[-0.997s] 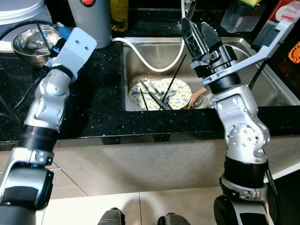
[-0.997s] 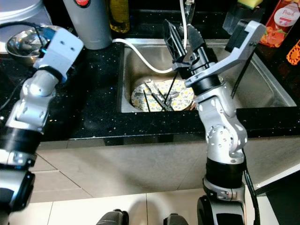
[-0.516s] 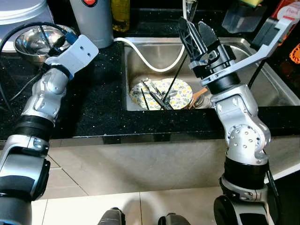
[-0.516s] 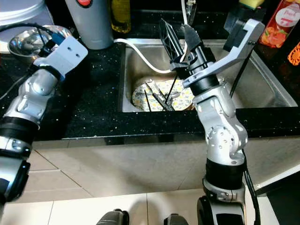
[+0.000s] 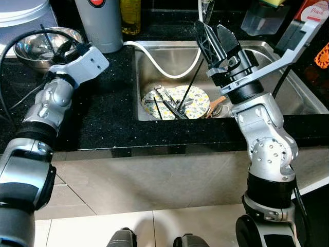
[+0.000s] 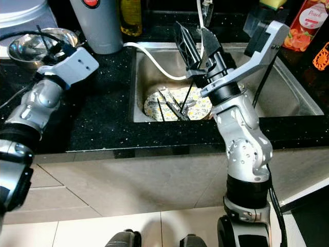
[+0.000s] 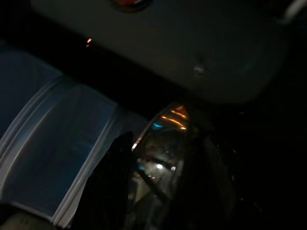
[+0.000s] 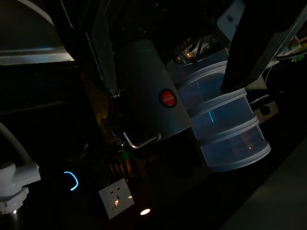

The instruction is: Kitchen organization

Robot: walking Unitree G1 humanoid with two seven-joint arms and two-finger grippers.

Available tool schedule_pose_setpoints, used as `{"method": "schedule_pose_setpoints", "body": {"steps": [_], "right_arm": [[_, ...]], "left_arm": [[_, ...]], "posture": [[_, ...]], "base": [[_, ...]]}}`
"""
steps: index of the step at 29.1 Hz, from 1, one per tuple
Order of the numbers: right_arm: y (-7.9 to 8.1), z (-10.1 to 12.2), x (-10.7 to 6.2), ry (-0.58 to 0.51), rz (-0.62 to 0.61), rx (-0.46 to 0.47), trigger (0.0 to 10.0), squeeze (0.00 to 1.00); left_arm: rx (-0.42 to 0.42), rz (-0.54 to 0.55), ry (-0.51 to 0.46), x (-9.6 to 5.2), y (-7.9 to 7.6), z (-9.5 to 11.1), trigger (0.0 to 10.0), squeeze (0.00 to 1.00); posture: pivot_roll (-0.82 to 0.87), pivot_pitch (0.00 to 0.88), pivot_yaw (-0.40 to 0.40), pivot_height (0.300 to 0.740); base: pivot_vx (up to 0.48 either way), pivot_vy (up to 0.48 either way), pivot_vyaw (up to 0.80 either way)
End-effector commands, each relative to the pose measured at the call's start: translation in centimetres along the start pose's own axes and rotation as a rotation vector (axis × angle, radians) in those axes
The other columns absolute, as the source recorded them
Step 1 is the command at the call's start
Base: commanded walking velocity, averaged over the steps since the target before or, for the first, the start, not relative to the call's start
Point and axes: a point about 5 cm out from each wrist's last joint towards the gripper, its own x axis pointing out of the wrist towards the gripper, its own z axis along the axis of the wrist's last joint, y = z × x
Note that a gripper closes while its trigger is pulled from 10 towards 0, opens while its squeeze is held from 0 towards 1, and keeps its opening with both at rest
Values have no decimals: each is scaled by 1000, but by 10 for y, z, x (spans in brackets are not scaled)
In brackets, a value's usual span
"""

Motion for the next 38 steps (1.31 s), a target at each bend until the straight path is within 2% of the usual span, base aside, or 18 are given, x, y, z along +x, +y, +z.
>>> {"method": "schedule_pose_setpoints", "body": {"steps": [1, 2, 8, 19, 21, 23, 24, 28, 29, 30, 32, 33, 34, 35, 36, 37, 38], "right_arm": [[3, 2, -2, 1, 7, -8, 10000, 0], [2, 2, -3, 1, 5, -10, 10000, 0], [2, 2, -3, 2, 1, -12, 10000, 0], [3, 1, -2, 3, 3, -6, 10000, 0], [3, 1, -2, 3, 4, -5, 10000, 0], [3, 1, -2, 3, 4, -4, 10000, 0], [3, 1, -2, 3, 4, -4, 10000, 0], [3, 0, -2, 4, 4, -2, 10000, 0], [3, -1, -1, 4, 4, 0, 10000, 0], [2, -2, 0, 6, 4, 3, 10000, 0], [3, -2, 0, 7, 5, 3, 10000, 0], [3, -3, 1, 8, 7, 2, 10000, 0], [4, -5, 2, 14, 12, -3, 10000, 0], [4, -5, 2, 14, 12, -3, 10000, 0], [5, -6, 2, 18, 15, -9, 10000, 0], [6, -8, 2, 26, 18, -24, 10000, 0], [7, -15, 3, 59, 14, -129, 10000, 0]], "left_arm": [[-20, 37, 42, -1, 12, -12, 2588, 0], [-30, 39, 45, -1, 13, -13, 0, 0], [-23, 45, 17, 1, 16, -11, 0, 0], [-92, 76, -62, 5, 26, 3, 0, 0], [-149, 74, -131, 6, 27, 15, 10000, 0], [-187, 91, -223, 5, 29, 30, 10000, 0], [-191, 95, -235, 4, 29, 32, 10000, 0], [-114, 112, -380, -3, 29, 55, 10000, 0], [-119, 100, -424, -6, 26, 62, 10000, 0], [-178, 63, -501, -12, 21, 76, 10000, 0], [-209, 50, -523, -14, 19, 80, 10000, 0], [-267, 38, -543, -16, 19, 87, 10000, 0], [-363, 13, -592, -21, 21, 101, 10000, 0], [-363, 13, -592, -21, 21, 101, 10000, 0], [-403, 7, -607, -23, 23, 106, 10000, 0], [-445, 2, -623, -26, 26, 112, 10000, 0], [-548, -20, -668, -31, 31, 129, 10000, 0]], "posture": [[34, 89, -2, 740], [32, 90, -1, 740], [37, 89, -2, 740], [48, 87, -6, 740], [51, 88, -5, 740], [52, 88, -5, 740], [52, 88, -5, 740], [60, 87, -9, 740], [60, 87, -9, 740], [60, 87, -9, 740], [60, 87, -9, 740], [60, 87, -9, 740], [71, 82, -15, 740], [71, 82, -15, 740], [72, 81, -13, 740], [72, 81, -13, 740], [76, 79, -13, 740]], "base": [[0, 0, 0], [0, 0, 0], [0, 0, 0], [0, 0, 0], [0, 0, 0], [0, 0, 0], [0, 0, 0], [0, 0, 0], [0, 0, 0], [0, 0, 0], [0, 0, 0], [0, 0, 0], [0, 0, 0], [0, 0, 0], [0, 0, 0], [0, 0, 0], [0, 0, 0]]}}
